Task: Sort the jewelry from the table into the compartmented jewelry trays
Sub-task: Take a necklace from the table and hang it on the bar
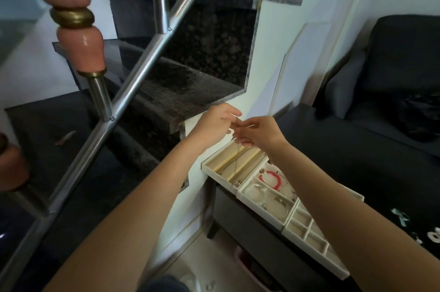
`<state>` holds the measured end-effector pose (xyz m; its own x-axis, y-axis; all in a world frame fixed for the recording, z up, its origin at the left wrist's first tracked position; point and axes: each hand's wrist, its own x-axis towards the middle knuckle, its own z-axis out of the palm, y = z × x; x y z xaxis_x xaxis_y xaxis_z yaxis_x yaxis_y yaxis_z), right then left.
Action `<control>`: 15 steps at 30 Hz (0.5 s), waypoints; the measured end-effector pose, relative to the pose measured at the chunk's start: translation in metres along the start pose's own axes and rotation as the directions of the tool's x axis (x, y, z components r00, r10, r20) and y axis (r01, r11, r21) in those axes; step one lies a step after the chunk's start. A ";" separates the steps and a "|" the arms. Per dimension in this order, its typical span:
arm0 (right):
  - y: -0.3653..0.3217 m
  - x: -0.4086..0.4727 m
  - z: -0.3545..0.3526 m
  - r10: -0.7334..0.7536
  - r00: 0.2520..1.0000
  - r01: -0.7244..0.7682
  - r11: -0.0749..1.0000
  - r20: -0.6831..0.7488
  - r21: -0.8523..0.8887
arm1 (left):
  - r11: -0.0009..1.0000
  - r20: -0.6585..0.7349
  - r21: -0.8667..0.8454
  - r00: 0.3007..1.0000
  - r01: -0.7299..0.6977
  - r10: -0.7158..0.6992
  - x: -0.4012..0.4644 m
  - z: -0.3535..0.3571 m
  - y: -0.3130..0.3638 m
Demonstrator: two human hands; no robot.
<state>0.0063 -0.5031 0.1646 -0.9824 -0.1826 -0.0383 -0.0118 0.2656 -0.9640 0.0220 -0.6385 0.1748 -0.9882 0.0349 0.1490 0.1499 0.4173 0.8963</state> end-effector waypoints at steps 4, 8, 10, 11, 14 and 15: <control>-0.007 0.004 0.004 0.042 0.998 -0.038 0.995 0.041 -0.090 | 0.948 -0.092 0.318 0.994 -0.026 0.058 0.003 0.003 0.000; -0.015 0.008 0.002 0.085 0.996 -0.082 0.993 0.025 -0.087 | 0.928 -0.169 0.365 0.985 0.077 -0.016 0.007 0.011 -0.012; -0.016 0.011 0.001 0.080 0.997 -0.080 0.996 -0.001 -0.037 | 0.987 -0.019 0.062 0.989 0.148 -0.147 0.005 0.014 -0.019; -0.015 0.013 0.000 0.075 0.997 -0.076 0.997 -0.026 -0.030 | 0.977 0.084 -0.079 0.978 0.196 -0.190 0.003 0.015 -0.023; -0.008 0.021 -0.002 0.071 0.992 -0.069 0.997 -0.105 0.019 | 0.936 0.238 -0.228 0.948 0.267 -0.212 0.001 0.020 -0.039; -0.005 0.025 -0.004 0.067 0.990 -0.063 0.997 -0.125 0.034 | 0.933 0.246 -0.240 0.947 0.268 -0.208 0.002 0.022 -0.046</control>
<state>-0.0184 -0.5057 0.1698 -0.9966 -0.0441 -0.0695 0.0567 0.2439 -0.9681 0.0130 -0.6375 0.1251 -0.9744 0.1692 -0.1483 -0.1173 0.1806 0.9765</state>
